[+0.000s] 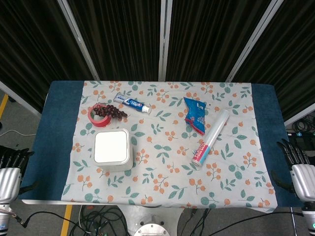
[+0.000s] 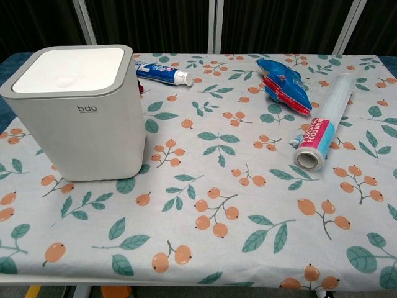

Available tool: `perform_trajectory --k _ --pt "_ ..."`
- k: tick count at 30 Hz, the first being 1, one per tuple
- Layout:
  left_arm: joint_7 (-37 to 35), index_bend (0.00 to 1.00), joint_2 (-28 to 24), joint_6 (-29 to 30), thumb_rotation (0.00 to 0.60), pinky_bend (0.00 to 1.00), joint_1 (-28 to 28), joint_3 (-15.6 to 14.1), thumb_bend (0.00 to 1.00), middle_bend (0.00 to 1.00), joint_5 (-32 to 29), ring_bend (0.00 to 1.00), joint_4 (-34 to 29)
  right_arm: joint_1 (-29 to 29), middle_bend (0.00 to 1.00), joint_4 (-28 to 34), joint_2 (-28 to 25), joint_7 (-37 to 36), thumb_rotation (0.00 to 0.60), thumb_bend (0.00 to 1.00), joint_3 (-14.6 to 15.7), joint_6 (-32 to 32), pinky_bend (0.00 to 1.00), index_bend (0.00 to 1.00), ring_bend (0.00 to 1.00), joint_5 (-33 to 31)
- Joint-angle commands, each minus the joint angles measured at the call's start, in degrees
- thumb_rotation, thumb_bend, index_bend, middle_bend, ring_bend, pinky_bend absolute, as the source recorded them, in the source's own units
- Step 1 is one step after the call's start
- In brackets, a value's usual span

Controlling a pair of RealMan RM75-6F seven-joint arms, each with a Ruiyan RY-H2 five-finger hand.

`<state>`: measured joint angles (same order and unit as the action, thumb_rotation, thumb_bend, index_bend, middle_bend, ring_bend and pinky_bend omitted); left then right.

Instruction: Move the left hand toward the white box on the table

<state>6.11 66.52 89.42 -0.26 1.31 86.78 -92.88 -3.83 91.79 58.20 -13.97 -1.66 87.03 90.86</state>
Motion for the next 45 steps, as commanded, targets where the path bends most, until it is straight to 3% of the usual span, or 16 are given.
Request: perform_trajectory --k 1,12,18,24,30,40,42,45 --pt "0.1 0.19 0.0 -0.2 0.6 0.0 -0.1 0.1 0.09 0.13 0.0 0.11 0.0 -0.4 0.0 -0.1 0.2 0.0 0.6 0.29 0.2 -0.9 0.0 0.0 0.0 0.0" --pt "-2.3 0.19 -1.8 -0.5 0.6 0.01 -2.6 0.2 0.09 0.13 5.0 0.11 -0.9 -0.8 0.0 0.0 -0.2 0.5 0.6 0.3 0.7 -2.9 0.0 0.0 0.0 -0.6" --pt "-9.9 0.19 -4.2 -2.3 0.6 0.0 -9.3 0.8 0.09 0.13 15.0 0.11 -1.5 -2.2 0.0 0.7 -0.5 1.4 0.6 0.29 1.0 -6.0 0.0 0.0 0.0 -0.7" --pt "-14.6 0.19 -4.9 -8.5 0.6 0.01 -17.4 0.6 0.09 0.13 22.0 0.11 -1.5 -2.6 0.0 1.0 -0.5 1.8 0.6 0.3 1.0 -6.8 0.0 0.0 0.0 -1.3" --pt "-14.9 0.19 -4.0 -15.3 0.6 0.0 -22.9 0.5 0.09 0.13 22.2 0.11 -1.4 -2.6 0.0 1.0 -0.4 1.8 0.6 0.3 0.9 -7.1 0.0 0.0 0.0 -1.9" --pt "-13.9 0.21 -4.1 -27.3 0.6 0.0 -28.0 -2.0 0.09 0.19 17.2 0.11 -3.4 -2.8 0.0 0.8 -0.3 1.8 0.6 0.3 0.8 -7.2 0.0 0.0 0.0 -2.1" --pt "-13.0 0.22 -4.2 -26.6 0.6 0.01 -27.7 -1.9 0.09 0.19 16.6 0.11 -3.8 -2.8 0.0 0.8 -0.3 1.8 0.6 0.29 0.8 -7.2 0.0 0.0 0.0 -2.1" --pt "-11.4 0.22 -4.1 -20.7 0.6 0.0 -25.6 -1.0 0.09 0.18 16.4 0.11 -3.8 -2.6 0.0 0.9 -0.4 1.8 0.6 0.3 0.7 -6.7 0.0 0.0 0.0 -2.0"
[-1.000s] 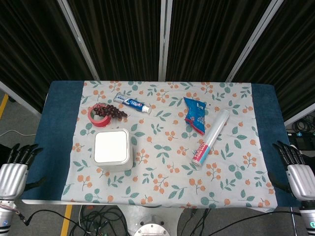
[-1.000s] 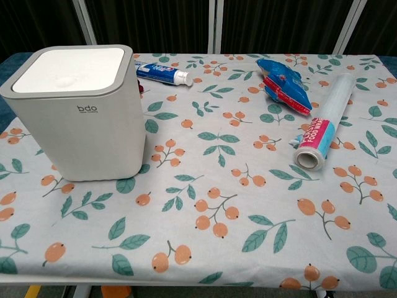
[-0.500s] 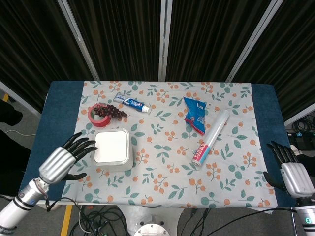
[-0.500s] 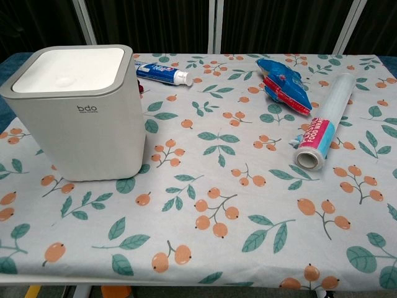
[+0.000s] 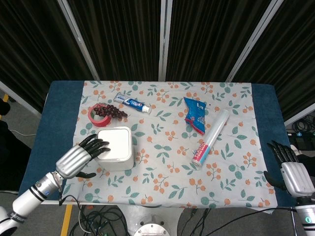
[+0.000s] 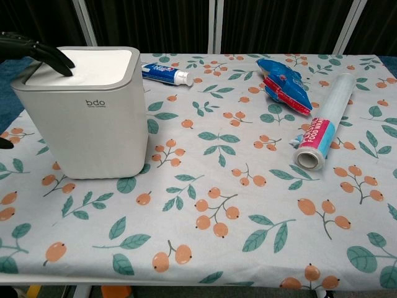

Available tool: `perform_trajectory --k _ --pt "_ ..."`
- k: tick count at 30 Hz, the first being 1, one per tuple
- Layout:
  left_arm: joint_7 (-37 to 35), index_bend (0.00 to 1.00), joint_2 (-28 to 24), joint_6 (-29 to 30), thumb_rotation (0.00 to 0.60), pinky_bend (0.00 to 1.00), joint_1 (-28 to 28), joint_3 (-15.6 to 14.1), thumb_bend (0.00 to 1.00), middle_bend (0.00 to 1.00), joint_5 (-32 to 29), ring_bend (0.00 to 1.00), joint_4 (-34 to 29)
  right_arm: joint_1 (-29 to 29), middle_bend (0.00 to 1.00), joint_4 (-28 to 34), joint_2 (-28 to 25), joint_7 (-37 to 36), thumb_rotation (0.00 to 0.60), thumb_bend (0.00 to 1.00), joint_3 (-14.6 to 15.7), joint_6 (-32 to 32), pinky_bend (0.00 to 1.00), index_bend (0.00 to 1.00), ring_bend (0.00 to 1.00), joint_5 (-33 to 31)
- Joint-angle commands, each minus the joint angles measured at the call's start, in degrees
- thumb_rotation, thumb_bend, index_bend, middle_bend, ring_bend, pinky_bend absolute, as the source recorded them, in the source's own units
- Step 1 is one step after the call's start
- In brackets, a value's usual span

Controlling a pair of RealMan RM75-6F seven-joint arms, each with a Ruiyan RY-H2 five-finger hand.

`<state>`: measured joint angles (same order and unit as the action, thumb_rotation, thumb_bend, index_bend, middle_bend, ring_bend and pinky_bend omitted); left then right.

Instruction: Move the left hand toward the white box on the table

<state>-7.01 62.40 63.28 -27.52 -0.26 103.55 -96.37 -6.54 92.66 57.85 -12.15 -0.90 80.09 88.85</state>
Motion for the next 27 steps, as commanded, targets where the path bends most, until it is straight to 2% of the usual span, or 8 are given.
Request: perform_trajectory --k 1,7,13,17,22,27 --pt "2.1 0.21 0.1 8.5 0.6 0.0 2.9 1.0 0.09 0.18 -0.4 0.11 -0.2 0.2 0.0 0.0 -0.1 0.0 0.6 0.3 -0.1 0.5 0.0 0.0 0.0 0.1" --pt "1.2 0.19 -1.0 21.3 0.6 0.0 8.6 2.0 0.09 0.15 -0.8 0.11 0.3 0.5 0.0 0.0 -0.3 -0.3 0.6 0.29 -0.2 1.4 0.0 0.0 0.0 0.2" --pt "-0.1 0.16 -1.1 28.7 0.6 0.0 13.8 2.4 0.09 0.14 -4.5 0.11 2.3 0.6 0.0 -0.3 -0.3 -0.6 0.6 0.3 -0.3 1.9 0.0 0.0 0.0 0.4" --pt "0.6 0.16 -0.6 29.7 0.6 0.0 16.9 2.1 0.09 0.13 -9.3 0.11 4.1 0.6 0.0 -0.5 -0.4 -0.8 0.6 0.3 -0.4 1.9 0.0 0.0 0.0 0.4" --pt "4.6 0.16 0.4 27.1 0.6 0.0 20.4 0.8 0.09 0.12 -16.7 0.11 5.5 0.6 0.0 -0.5 -0.3 -0.5 0.6 0.3 -0.5 2.2 0.0 0.0 0.0 0.5" --pt "7.0 0.16 2.2 27.6 0.6 0.0 23.2 0.1 0.09 0.12 -19.6 0.11 5.6 1.0 0.0 -0.3 -0.1 -0.3 0.6 0.3 -0.7 3.5 0.0 0.0 0.0 1.0"
